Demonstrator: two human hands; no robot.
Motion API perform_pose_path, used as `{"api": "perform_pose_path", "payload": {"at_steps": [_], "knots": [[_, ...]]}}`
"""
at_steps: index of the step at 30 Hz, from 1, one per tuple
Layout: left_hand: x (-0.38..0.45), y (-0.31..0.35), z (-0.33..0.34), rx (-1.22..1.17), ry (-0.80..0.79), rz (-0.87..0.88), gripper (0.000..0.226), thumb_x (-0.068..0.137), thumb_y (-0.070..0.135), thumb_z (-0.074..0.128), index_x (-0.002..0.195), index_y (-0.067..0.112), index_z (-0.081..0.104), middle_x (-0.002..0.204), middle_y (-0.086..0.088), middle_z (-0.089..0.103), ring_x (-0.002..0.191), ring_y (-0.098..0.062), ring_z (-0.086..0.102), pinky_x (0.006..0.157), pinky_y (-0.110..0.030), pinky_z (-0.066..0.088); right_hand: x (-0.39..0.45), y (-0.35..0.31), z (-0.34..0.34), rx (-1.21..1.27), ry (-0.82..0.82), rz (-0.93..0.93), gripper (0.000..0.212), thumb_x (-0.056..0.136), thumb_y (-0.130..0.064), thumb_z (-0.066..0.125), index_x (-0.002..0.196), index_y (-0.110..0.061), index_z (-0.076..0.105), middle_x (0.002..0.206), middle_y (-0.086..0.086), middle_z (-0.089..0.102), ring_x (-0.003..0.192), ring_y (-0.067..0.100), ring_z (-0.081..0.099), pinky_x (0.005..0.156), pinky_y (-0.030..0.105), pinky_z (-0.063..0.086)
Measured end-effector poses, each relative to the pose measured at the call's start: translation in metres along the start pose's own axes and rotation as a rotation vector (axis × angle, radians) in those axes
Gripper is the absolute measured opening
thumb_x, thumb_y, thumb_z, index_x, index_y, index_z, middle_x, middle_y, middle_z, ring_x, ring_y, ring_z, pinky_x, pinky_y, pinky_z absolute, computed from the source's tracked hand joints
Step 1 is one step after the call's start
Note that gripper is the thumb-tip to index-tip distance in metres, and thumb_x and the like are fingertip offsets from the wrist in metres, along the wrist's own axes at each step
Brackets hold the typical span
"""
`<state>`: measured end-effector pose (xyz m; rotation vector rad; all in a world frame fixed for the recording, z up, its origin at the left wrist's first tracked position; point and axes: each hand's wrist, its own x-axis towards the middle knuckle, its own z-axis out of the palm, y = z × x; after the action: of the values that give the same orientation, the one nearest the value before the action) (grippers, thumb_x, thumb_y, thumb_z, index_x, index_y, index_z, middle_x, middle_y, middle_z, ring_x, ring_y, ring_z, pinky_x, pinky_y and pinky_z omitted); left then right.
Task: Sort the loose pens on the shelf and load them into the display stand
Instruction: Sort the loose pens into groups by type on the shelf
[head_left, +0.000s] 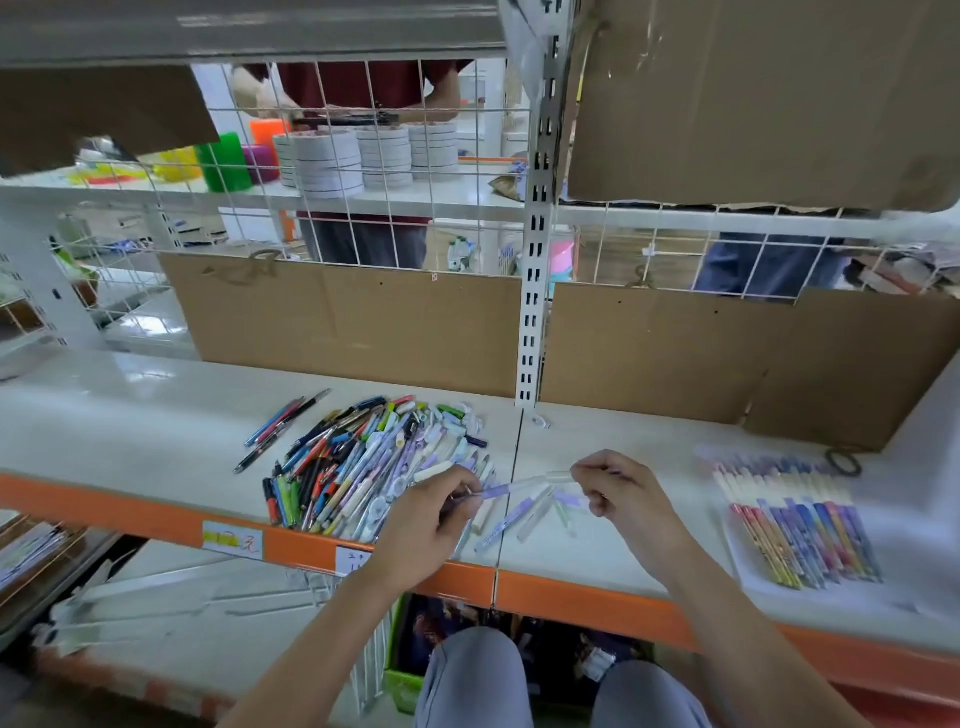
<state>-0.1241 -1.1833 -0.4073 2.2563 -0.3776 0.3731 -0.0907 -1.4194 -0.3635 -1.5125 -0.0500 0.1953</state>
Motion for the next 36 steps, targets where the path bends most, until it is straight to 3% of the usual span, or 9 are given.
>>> {"api": "perform_pose_path", "payload": {"at_steps": [4, 7, 10, 13, 18, 23, 26, 32, 36], "knots": [[0.001, 0.014, 0.004, -0.091, -0.1, -0.04, 0.006, 0.095, 0.026, 0.054, 0.092, 0.024, 0.059, 0.072, 0.002, 0.06, 0.061, -0.025, 0.055, 0.057, -0.034, 0.043, -0.007, -0.001, -0.001, 0.062, -0.166, 0.08, 0.012, 0.086, 0.002, 0.059, 0.076, -0.002, 0.06, 0.062, 0.004, 0.046, 0.058, 0.015, 0.038, 0.056, 0.024, 0.03], [0.001, 0.019, 0.008, -0.146, -0.176, -0.081, 0.017, 0.096, 0.028, 0.051, 0.091, 0.021, 0.066, 0.06, 0.001, 0.049, 0.054, -0.022, 0.041, 0.054, -0.03, 0.03, -0.012, 0.003, 0.004, 0.096, -0.237, 0.127, 0.006, 0.087, -0.001, 0.06, 0.081, -0.001, 0.062, 0.065, 0.007, 0.052, 0.06, 0.017, 0.043, 0.057, 0.023, 0.036], [0.001, 0.024, 0.008, -0.18, -0.208, -0.151, 0.024, 0.098, 0.029, 0.046, 0.088, 0.029, 0.068, 0.058, -0.001, 0.039, 0.052, -0.013, 0.033, 0.052, -0.026, 0.023, -0.014, 0.005, 0.009, 0.251, -0.199, 0.143, 0.008, 0.087, -0.002, 0.058, 0.09, 0.0, 0.065, 0.067, 0.006, 0.055, 0.061, 0.014, 0.046, 0.057, 0.021, 0.038], [0.002, 0.034, 0.008, -0.224, -0.212, -0.198, 0.028, 0.099, 0.027, 0.044, 0.083, 0.03, 0.066, 0.059, 0.0, 0.041, 0.052, -0.013, 0.035, 0.051, -0.022, 0.025, -0.015, 0.003, 0.014, 0.211, -0.151, 0.069, 0.012, 0.089, -0.004, 0.057, 0.094, 0.001, 0.067, 0.068, 0.005, 0.052, 0.06, 0.013, 0.044, 0.058, 0.023, 0.036], [0.01, 0.056, 0.019, -0.263, -0.092, -0.243, 0.029, 0.098, 0.015, 0.046, 0.074, 0.022, 0.061, 0.044, 0.016, 0.044, 0.042, -0.004, 0.033, 0.047, -0.015, 0.023, -0.016, 0.002, 0.033, 0.201, 0.023, -0.092, 0.016, 0.094, -0.009, 0.053, 0.087, 0.0, 0.064, 0.058, -0.001, 0.05, 0.053, 0.011, 0.042, 0.053, 0.021, 0.037], [0.008, 0.063, 0.034, -0.202, 0.05, -0.203, 0.028, 0.097, 0.014, 0.049, 0.072, 0.024, 0.056, 0.046, 0.019, 0.048, 0.042, -0.006, 0.037, 0.045, -0.016, 0.024, -0.012, 0.005, 0.045, 0.137, 0.15, -0.144, 0.025, 0.095, -0.013, 0.053, 0.081, 0.007, 0.054, 0.05, -0.006, 0.04, 0.048, 0.01, 0.034, 0.05, 0.02, 0.032], [0.005, 0.063, 0.046, -0.131, 0.108, -0.168, 0.024, 0.097, 0.017, 0.049, 0.076, 0.021, 0.059, 0.045, 0.013, 0.046, 0.043, -0.007, 0.04, 0.045, -0.018, 0.024, -0.009, 0.007, 0.045, 0.034, 0.198, -0.115, 0.029, 0.095, -0.021, 0.053, 0.073, -0.004, 0.045, 0.048, -0.006, 0.038, 0.047, 0.011, 0.031, 0.052, 0.025, 0.03], [0.019, 0.06, 0.068, -0.091, 0.027, -0.118, 0.027, 0.097, 0.029, 0.048, 0.076, 0.014, 0.054, 0.06, 0.009, 0.044, 0.05, -0.007, 0.041, 0.05, -0.018, 0.027, -0.01, 0.018, 0.029, -0.2, 0.117, 0.021, 0.025, 0.097, -0.024, 0.049, 0.082, -0.004, 0.055, 0.057, 0.002, 0.047, 0.05, 0.012, 0.041, 0.056, 0.023, 0.034], [0.022, 0.045, 0.084, 0.158, -0.077, 0.021, 0.027, 0.095, 0.035, 0.047, 0.104, 0.014, 0.061, 0.093, 0.005, 0.051, 0.08, -0.01, 0.055, 0.067, -0.021, 0.039, -0.001, 0.016, -0.01, -0.371, 0.225, 0.027, 0.022, 0.097, -0.022, 0.047, 0.083, -0.006, 0.052, 0.07, 0.003, 0.061, 0.054, 0.012, 0.051, 0.052, 0.02, 0.038]]}}
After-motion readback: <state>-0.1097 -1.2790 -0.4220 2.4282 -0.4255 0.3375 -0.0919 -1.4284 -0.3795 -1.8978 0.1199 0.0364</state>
